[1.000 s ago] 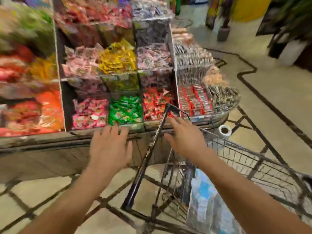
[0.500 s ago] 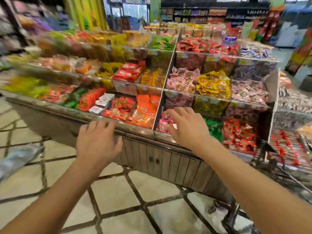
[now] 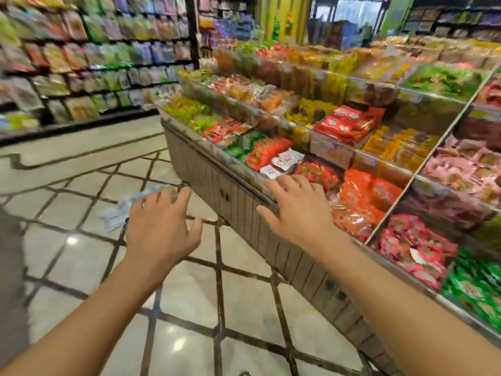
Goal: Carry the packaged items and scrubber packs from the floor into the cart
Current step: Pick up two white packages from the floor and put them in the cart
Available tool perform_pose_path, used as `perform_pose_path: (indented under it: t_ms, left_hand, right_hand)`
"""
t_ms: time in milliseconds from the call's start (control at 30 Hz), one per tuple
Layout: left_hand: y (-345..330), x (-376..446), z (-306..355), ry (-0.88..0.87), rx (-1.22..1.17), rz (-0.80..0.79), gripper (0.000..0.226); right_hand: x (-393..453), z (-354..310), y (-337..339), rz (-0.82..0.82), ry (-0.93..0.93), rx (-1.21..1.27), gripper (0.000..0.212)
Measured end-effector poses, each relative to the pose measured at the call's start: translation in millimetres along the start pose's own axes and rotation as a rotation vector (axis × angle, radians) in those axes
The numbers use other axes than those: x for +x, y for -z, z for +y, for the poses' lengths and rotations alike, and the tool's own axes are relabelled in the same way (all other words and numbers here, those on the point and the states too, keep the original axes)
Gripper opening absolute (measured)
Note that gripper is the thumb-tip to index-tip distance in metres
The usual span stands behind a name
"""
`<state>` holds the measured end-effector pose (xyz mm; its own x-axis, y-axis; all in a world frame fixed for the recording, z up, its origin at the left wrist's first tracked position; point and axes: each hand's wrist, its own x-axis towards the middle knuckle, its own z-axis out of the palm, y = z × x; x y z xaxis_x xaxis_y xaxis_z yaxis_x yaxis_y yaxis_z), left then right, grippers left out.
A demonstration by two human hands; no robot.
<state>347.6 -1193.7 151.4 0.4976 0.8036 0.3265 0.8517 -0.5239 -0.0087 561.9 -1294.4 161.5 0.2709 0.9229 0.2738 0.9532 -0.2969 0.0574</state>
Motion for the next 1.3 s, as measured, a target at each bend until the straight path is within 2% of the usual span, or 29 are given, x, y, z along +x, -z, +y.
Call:
perform_pose_path:
  t_ms: [333,500,667,1067,1300]
  left_hand:
    - [-56,106,-95,0.194,0.106,-0.027,0.061]
    - [-76,145,-138,0.236,0.118,0.03,0.061]
    - [-98,177,-189,0.288,0.114,0.014,0.063]
    - [-160,287,-367,0.371,0.113,0.002,0.06]
    - [-182,346,-459,0.347,0.148,-0.017,0.064]
  right_hand:
    - [173,-57,-74,0.028,0.183,0.159,0.062]
    - [241,-86,-100,-0.011,0.245,0.169,0.064]
    - [303,-130,-118,-0.057,0.311,0.158,0.069]
    - [473,-271,-183,-0.032,0.356,0.169,0.064]
    - [563,-339,-197,0.013,0.369,0.228,0.062]
